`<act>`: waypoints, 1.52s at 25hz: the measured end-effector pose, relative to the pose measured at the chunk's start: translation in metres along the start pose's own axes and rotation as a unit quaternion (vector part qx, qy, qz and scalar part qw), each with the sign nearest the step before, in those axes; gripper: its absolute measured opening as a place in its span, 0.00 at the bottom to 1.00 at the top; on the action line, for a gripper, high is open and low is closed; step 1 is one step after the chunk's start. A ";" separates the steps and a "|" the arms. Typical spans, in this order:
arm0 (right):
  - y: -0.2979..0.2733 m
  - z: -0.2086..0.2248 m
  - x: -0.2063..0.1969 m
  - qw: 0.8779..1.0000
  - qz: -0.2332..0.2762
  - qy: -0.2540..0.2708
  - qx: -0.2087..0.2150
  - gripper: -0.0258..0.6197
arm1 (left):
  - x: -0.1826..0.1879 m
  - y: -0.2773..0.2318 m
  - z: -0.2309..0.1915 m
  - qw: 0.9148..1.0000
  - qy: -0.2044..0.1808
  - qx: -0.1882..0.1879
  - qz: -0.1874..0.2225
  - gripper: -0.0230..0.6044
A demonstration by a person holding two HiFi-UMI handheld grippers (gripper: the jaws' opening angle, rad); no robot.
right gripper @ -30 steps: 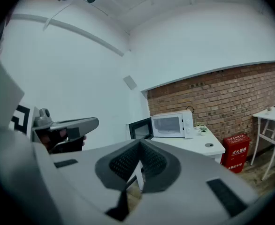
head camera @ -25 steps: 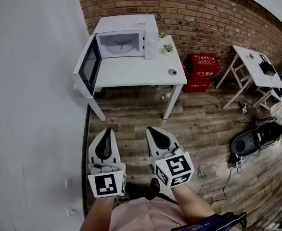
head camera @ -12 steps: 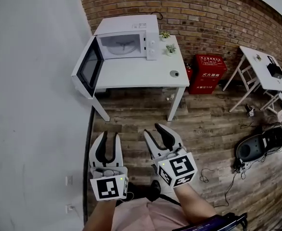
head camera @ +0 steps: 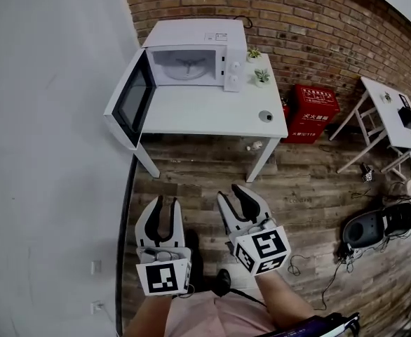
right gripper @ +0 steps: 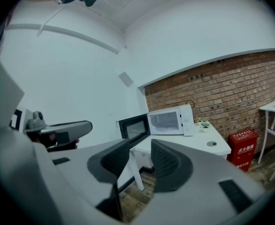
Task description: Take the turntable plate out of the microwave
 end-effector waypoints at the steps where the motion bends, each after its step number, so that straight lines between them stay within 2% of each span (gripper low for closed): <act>1: -0.011 0.002 -0.003 1.000 -0.002 0.000 -0.003 0.27 | -0.007 -0.008 -0.006 1.000 0.001 -0.002 -0.005 0.20; 5: -0.068 0.009 -0.012 1.000 -0.004 0.003 -0.014 0.26 | -0.030 -0.051 -0.036 0.999 0.032 -0.008 -0.020 0.20; 8: -0.113 0.014 -0.011 1.000 -0.004 0.002 -0.024 0.25 | -0.041 -0.085 -0.064 0.999 0.032 -0.019 -0.025 0.20; 16: -0.199 0.020 0.016 0.998 0.017 0.024 -0.052 0.23 | -0.042 -0.168 -0.118 0.998 0.042 -0.054 0.012 0.19; 25: -0.234 0.041 0.033 0.995 0.036 0.044 -0.081 0.21 | -0.049 -0.220 -0.128 0.994 0.052 -0.089 0.031 0.19; 32: -0.261 0.076 0.019 0.995 0.032 0.025 -0.092 0.21 | -0.073 -0.257 -0.121 0.993 0.046 -0.104 0.011 0.19; 38: -0.305 0.119 0.003 0.997 0.015 -0.001 -0.079 0.21 | -0.097 -0.308 -0.123 0.995 0.039 -0.092 -0.020 0.19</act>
Point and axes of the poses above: the fingertips, and each gripper's own axes: y backward along the fingers, z to its right, x out of its top, the point moved 9 cm from there along y, backward along the fingers, and after that the axes turned 11 degrees about z, right-handed, at the moved point
